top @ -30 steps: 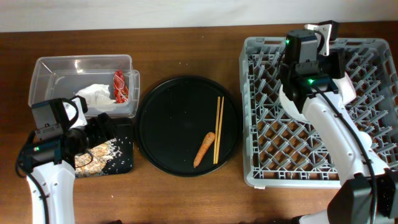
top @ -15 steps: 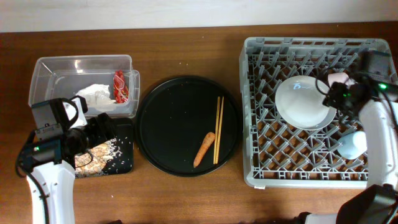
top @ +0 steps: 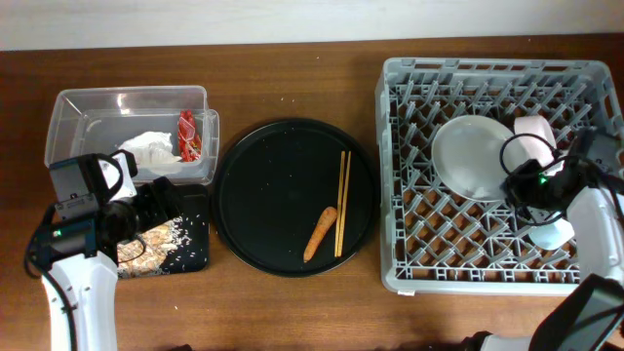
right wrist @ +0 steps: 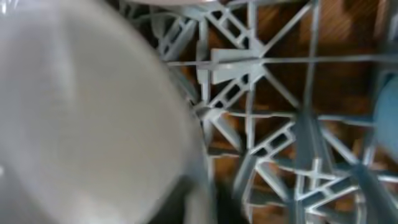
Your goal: Sort waste into correct bins and load items into the dishwasher rack
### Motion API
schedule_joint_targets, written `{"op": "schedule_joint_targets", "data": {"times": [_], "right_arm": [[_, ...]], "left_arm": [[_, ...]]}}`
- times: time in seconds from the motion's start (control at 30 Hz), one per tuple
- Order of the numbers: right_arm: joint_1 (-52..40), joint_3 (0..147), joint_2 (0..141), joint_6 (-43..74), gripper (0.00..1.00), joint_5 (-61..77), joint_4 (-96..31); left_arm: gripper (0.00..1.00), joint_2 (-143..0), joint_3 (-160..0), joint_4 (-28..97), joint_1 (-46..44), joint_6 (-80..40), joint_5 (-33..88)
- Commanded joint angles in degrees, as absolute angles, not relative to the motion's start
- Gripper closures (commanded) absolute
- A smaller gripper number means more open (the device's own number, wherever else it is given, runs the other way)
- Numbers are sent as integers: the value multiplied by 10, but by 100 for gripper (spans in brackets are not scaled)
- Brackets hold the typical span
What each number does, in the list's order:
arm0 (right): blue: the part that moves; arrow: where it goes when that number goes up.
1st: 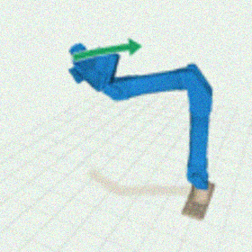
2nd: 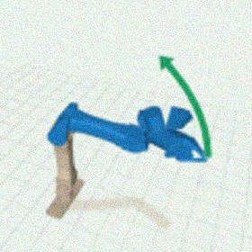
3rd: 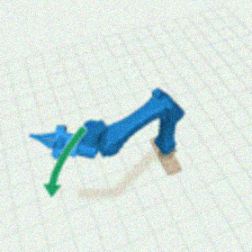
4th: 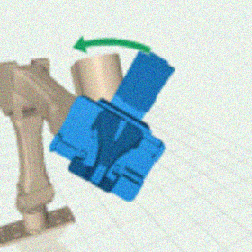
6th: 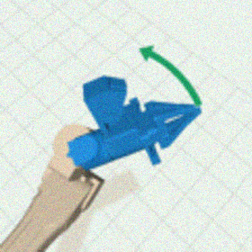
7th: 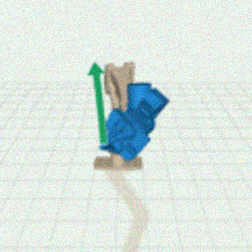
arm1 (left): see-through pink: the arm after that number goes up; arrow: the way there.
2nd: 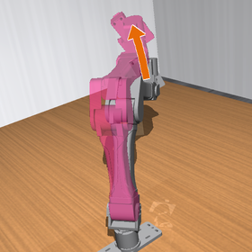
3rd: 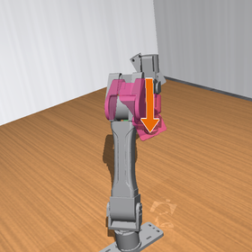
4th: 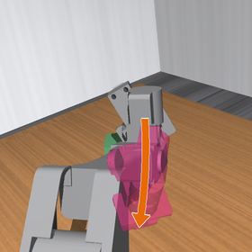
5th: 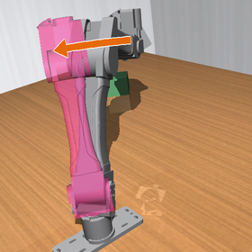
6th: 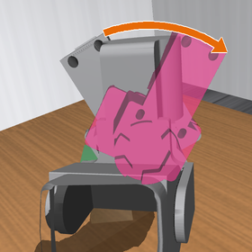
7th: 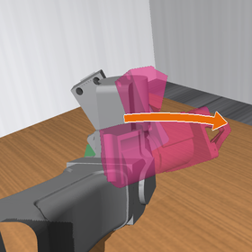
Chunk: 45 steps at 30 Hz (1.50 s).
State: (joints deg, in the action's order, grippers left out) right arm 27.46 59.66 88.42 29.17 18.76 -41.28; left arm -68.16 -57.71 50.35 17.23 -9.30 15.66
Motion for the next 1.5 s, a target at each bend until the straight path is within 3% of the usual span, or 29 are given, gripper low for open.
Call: {"op": "schedule_joint_targets", "data": {"times": [0.0,0.23,0.3,0.43,0.5,0.7,0.9,0.93,1.0,1.03,1.1,1.13,1.2,1.23,1.33,1.4,1.47], "right_arm": [[271,588,882,305,96,189,-409],[269,728,789,126,96,104,-382],[244,753,786,49,96,-64,-381],[121,753,828,78,96,-427,-349],[65,753,860,34,96,-527,-308],[0,752,974,35,96,-538,-331],[-106,752,975,67,96,-536,-363],[-123,752,972,67,90,-536,-372],[-143,752,967,77,64,-536,-398],[-144,752,958,102,43,-536,-416],[-143,752,929,117,27,-506,-427],[-146,753,910,116,26,-464,-427],[-150,753,863,99,38,-272,-445],[-150,753,850,99,46,-105,-471],[-161,752,867,99,59,163,-537],[-196,752,895,99,66,176,-600],[-247,752,926,99,81,176,-642]], "left_arm": [[16,-682,-581,507,175,-96,163],[16,-682,-581,507,175,-96,163],[16,-682,-581,507,175,-96,163],[16,-682,-581,507,175,-96,163],[16,-682,-581,507,175,-96,163],[15,-682,-581,507,175,-96,163],[16,-682,-581,507,175,-96,163],[16,-682,-581,506,175,-96,163],[16,-682,-581,506,175,-96,163],[15,-682,-581,507,175,-96,163],[15,-682,-581,507,175,-96,163],[16,-682,-581,507,175,-96,163],[15,-682,-581,507,175,-96,163],[15,-682,-581,507,175,-96,163],[16,-682,-581,507,175,-96,163],[15,-682,-581,507,175,-96,163],[15,-682,-581,511,175,-96,163]]}}
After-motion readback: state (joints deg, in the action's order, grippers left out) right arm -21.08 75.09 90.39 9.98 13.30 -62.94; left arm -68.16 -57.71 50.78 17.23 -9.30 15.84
